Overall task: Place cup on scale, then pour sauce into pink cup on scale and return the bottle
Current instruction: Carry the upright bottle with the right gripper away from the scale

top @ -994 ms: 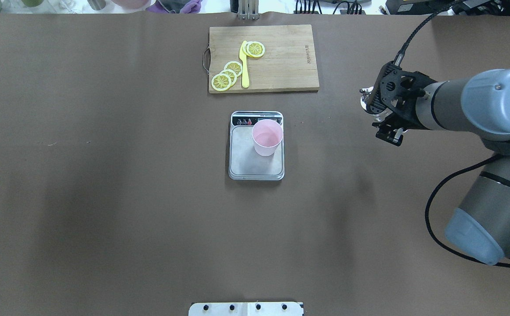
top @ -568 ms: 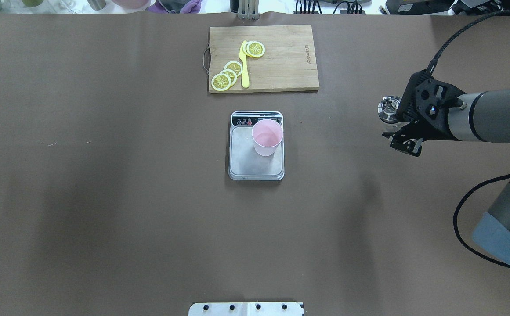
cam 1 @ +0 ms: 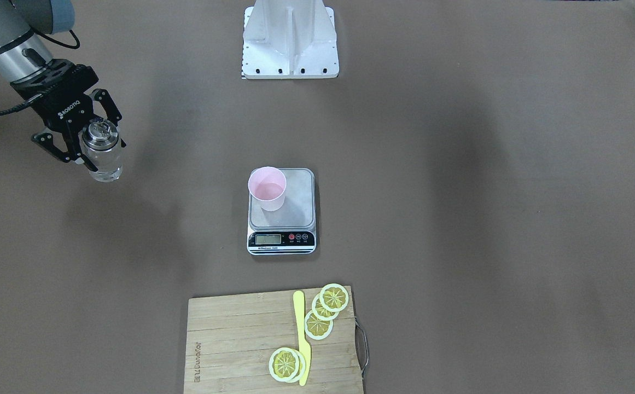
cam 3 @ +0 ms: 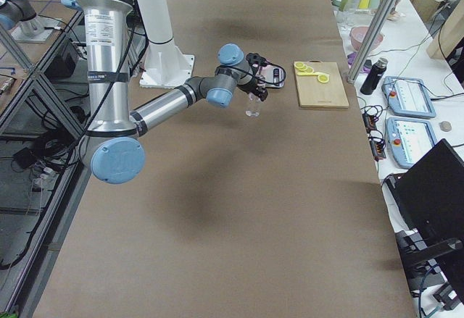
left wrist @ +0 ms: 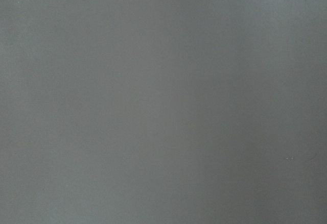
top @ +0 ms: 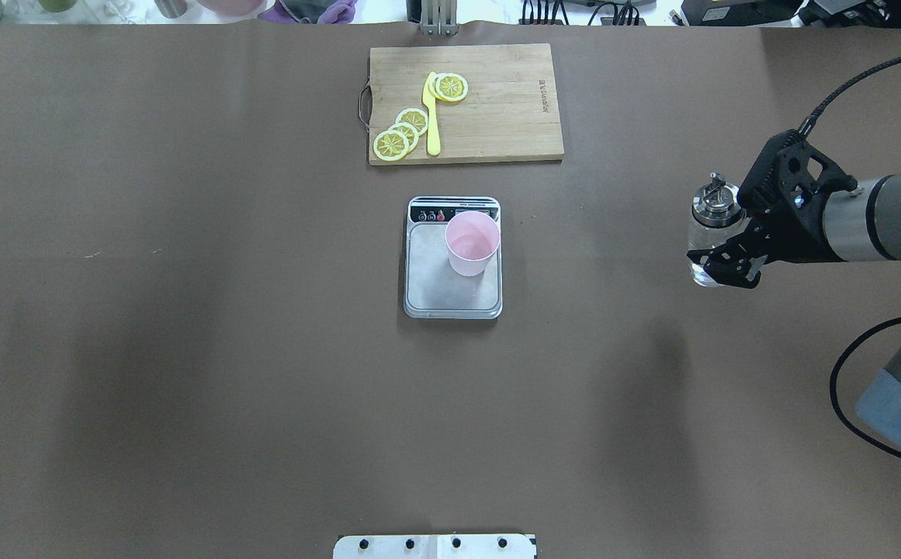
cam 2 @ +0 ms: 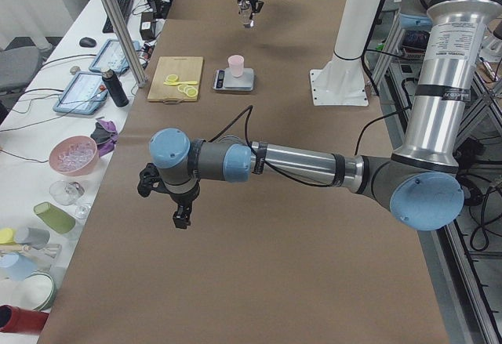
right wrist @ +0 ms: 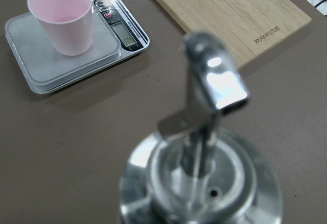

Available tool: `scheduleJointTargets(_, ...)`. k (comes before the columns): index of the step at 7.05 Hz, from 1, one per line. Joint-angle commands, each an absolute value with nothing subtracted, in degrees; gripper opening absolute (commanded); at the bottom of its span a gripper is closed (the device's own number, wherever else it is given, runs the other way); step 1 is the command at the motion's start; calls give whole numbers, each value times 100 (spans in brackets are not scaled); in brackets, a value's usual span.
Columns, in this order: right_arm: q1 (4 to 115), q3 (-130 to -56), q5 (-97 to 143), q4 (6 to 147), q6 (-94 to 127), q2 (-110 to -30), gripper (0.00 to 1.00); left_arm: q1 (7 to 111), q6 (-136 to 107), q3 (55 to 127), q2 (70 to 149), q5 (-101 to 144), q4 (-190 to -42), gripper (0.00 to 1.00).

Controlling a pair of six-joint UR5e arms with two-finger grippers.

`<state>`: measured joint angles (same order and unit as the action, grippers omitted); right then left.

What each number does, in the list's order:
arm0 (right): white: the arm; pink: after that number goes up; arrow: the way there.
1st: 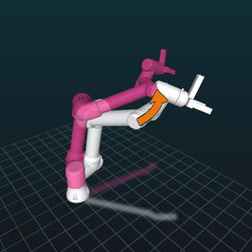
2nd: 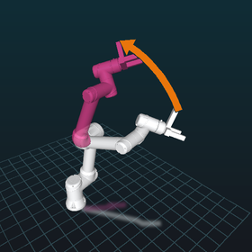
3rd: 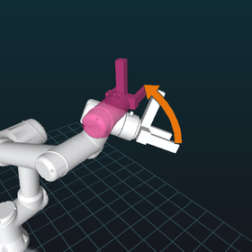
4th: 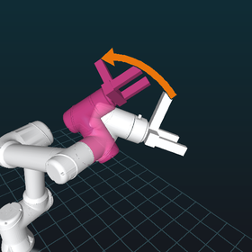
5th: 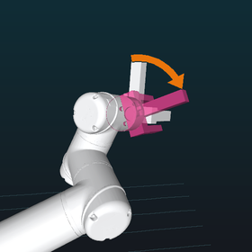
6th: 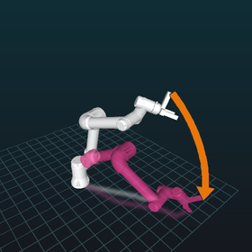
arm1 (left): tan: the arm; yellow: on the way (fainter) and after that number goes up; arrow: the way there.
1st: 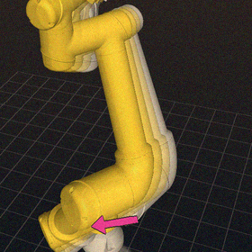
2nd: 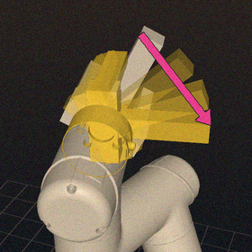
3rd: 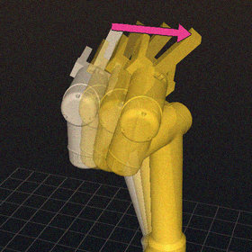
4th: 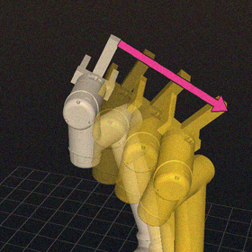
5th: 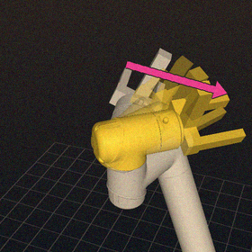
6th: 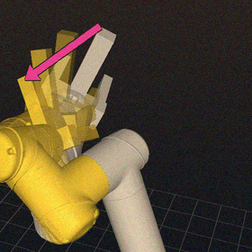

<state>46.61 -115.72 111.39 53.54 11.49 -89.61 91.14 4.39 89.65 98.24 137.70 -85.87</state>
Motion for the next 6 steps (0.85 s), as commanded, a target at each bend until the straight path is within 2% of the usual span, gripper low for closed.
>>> scheduleJointTargets(1,4816,-11514,11005,5344,2026,-9026,26,9114,439,8982,9791,13764,-8587,97)
scheduleJointTargets(4,5202,-11058,10775,5248,2512,-9062,26,9114,439,8974,9782,13764,-8596,97)
scheduleJointTargets(6,5404,-10242,10862,4309,2681,-9044,26,9114,439,8974,9782,13764,-8596,97)
